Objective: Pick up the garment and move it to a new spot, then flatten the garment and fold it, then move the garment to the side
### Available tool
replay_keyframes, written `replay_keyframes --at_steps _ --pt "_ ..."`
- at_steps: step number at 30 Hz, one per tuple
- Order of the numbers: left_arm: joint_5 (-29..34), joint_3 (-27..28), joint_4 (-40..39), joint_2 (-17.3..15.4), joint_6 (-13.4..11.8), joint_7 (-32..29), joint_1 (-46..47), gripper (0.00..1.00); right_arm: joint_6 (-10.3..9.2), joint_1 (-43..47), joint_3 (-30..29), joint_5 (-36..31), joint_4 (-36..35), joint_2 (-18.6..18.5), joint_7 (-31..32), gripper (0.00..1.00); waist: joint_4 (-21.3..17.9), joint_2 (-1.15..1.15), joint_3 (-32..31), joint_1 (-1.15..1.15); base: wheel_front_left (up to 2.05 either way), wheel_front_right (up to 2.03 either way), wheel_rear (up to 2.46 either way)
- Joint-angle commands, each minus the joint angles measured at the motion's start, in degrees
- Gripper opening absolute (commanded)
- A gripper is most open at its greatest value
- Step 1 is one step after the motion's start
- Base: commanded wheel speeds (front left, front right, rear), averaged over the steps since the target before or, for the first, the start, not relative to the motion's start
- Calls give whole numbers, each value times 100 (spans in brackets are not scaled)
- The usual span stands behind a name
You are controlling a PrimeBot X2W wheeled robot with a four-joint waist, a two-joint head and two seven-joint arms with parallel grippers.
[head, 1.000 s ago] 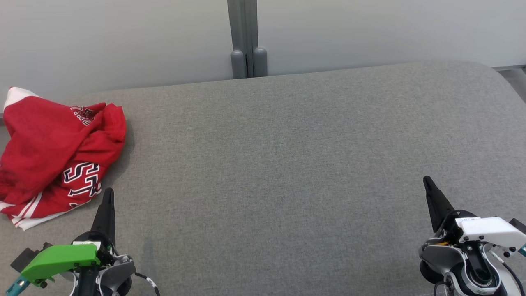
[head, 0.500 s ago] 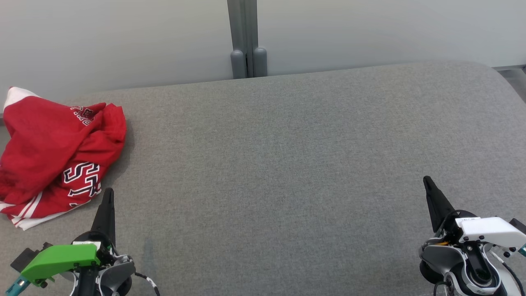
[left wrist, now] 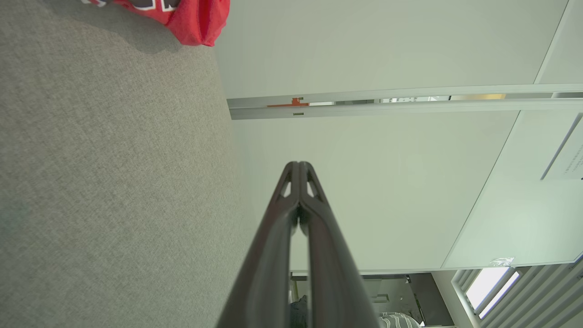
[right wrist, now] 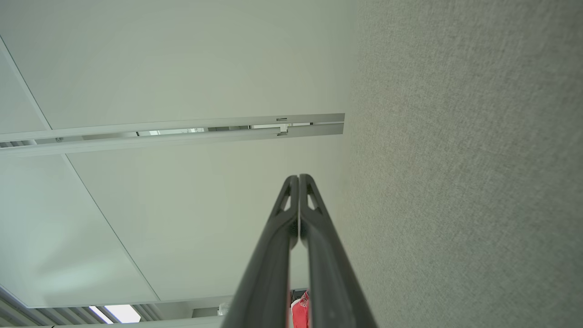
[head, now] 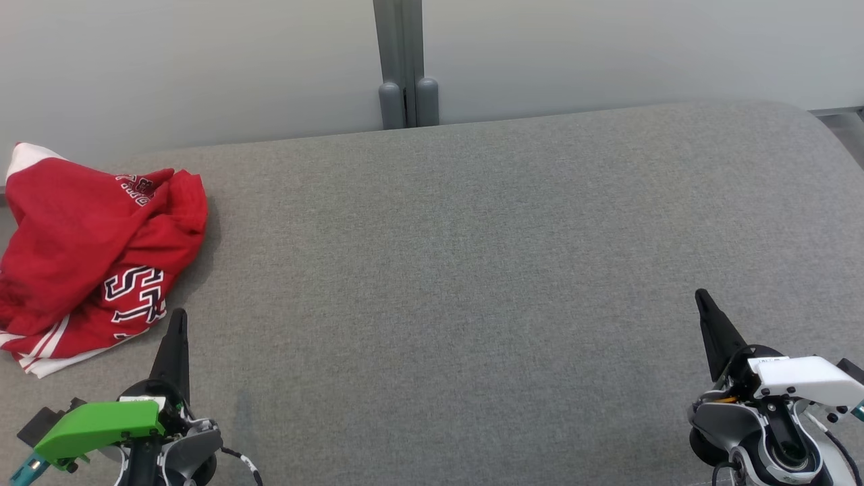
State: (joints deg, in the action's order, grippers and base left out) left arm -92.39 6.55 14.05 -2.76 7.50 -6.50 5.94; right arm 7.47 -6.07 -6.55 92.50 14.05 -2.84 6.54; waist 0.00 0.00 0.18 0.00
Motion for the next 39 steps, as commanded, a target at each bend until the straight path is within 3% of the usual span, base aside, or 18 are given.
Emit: replay_keyframes --at_steps 1,28,29,39 --pt "-2 7 1 -15 11 -19 66 0 5 -39 2 -23 2 -4 9 0 0 0 0 0 0 0 0" --pt "-2 7 1 -15 11 -19 66 0 5 -39 2 -24 2 -4 9 0 0 0 0 0 0 0 0" --pt "0 -2 14 2 0 2 -7 100 0 8 1 0 16 2 -2 100 0 0 0 0 0 0 0" --pt "204 -91 46 22 -1 225 -138 100 -1 181 99 -304 -24 30 -229 100 4 0 7 0 0 0 0"
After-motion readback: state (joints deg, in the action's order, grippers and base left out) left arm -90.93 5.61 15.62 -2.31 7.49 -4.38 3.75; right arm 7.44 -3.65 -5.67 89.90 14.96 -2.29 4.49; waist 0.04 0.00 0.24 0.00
